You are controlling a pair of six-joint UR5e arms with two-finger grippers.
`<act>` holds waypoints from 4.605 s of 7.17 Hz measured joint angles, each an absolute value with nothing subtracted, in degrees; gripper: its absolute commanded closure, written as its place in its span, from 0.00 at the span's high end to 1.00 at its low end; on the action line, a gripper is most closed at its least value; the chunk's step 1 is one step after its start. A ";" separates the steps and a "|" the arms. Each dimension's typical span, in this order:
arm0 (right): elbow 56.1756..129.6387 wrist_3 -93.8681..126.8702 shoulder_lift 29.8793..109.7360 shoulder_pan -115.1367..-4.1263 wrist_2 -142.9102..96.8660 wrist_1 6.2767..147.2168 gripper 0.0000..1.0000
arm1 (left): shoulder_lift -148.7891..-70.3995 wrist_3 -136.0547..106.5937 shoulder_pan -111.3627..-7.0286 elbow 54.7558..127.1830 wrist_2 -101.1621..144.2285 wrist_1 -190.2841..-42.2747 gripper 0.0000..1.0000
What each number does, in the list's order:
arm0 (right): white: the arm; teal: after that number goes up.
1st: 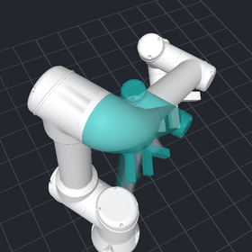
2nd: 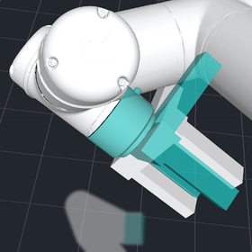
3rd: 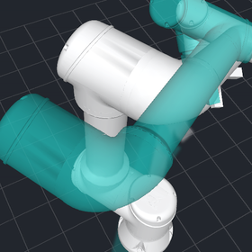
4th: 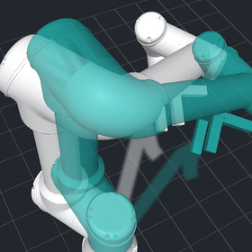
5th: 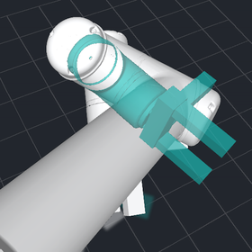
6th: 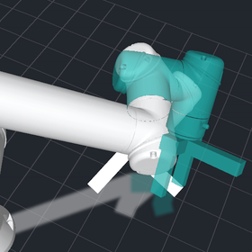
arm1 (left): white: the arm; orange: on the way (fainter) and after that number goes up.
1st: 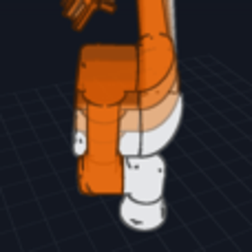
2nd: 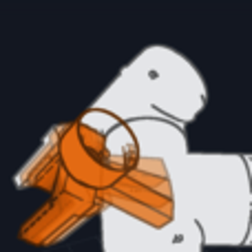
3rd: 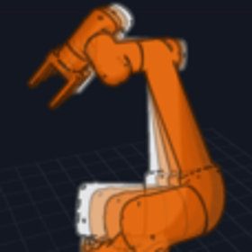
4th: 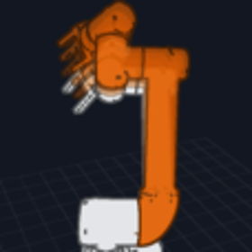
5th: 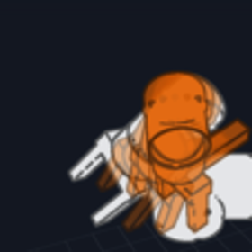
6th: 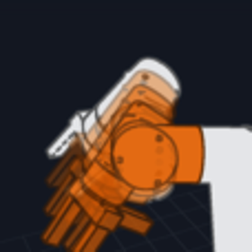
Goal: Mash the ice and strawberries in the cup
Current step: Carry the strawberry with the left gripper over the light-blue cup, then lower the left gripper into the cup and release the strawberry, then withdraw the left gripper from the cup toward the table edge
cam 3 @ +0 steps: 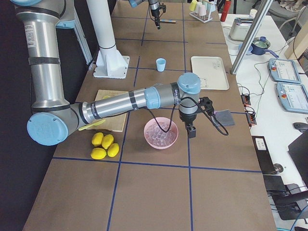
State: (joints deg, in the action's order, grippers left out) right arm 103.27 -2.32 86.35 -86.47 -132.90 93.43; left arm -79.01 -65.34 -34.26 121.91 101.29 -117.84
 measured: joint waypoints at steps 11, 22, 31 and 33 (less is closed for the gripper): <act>95.98 -17.36 91.74 -92.81 -134.74 93.25 0.99 | -136.28 -85.13 -25.62 97.54 101.26 -91.42 0.00; 96.38 -16.96 91.67 -92.81 -134.74 93.19 0.99 | -135.81 -84.59 -24.70 97.02 101.23 -91.76 1.00; 96.26 -16.53 91.08 -92.81 -134.68 93.26 0.99 | -120.99 -65.31 -34.09 115.34 103.74 -79.45 1.00; 96.19 -15.46 90.91 -92.81 -134.71 93.25 0.99 | -111.24 -58.57 -40.41 120.14 107.22 -79.97 1.00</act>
State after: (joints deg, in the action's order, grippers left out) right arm 96.19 -15.46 90.91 -92.81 -134.71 93.25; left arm -111.24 -58.57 -40.41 120.14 107.22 -79.97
